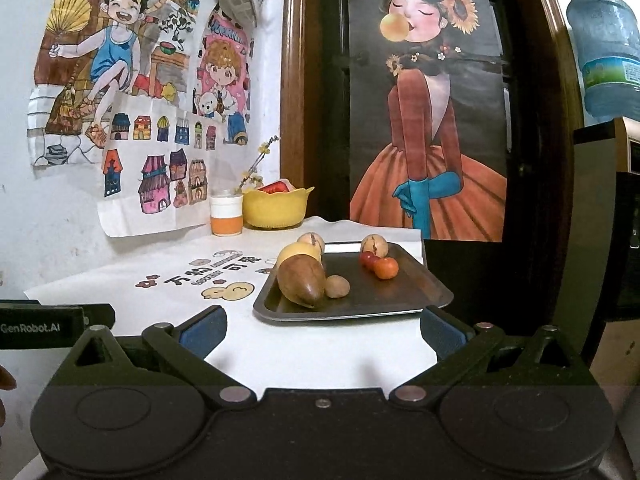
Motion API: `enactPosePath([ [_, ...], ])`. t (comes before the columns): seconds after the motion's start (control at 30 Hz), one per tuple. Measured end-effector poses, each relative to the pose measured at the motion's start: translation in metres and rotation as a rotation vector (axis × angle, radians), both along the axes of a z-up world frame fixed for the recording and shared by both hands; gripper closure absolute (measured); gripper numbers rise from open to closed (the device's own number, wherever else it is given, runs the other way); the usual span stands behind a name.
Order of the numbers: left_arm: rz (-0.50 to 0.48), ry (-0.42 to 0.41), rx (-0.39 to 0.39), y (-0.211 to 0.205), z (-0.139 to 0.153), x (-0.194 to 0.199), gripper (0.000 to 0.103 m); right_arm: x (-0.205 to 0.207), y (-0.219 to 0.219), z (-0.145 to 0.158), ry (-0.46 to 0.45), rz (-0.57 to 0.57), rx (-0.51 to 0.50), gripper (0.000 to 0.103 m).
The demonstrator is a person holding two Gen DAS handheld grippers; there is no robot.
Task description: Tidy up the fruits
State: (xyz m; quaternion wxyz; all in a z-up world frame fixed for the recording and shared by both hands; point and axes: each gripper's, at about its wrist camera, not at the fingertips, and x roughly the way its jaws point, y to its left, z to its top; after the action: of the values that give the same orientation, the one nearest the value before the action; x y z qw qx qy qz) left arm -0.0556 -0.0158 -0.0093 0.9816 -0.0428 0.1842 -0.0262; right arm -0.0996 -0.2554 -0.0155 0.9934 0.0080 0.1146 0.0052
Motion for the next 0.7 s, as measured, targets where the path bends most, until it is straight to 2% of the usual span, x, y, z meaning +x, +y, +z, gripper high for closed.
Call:
enactPosePath([
  [0.13,0.005,-0.005,0.016,0.0016,-0.0006,-0.0023,0.0,0.0028,0.0014,-0.0009,0.001,0.007,0.002,0.001],
  [0.7,0.02,0.018,0.001,0.0091,-0.0065,-0.0002,0.0,0.0075,0.0029,-0.0055,0.028,0.016,0.008,0.001],
])
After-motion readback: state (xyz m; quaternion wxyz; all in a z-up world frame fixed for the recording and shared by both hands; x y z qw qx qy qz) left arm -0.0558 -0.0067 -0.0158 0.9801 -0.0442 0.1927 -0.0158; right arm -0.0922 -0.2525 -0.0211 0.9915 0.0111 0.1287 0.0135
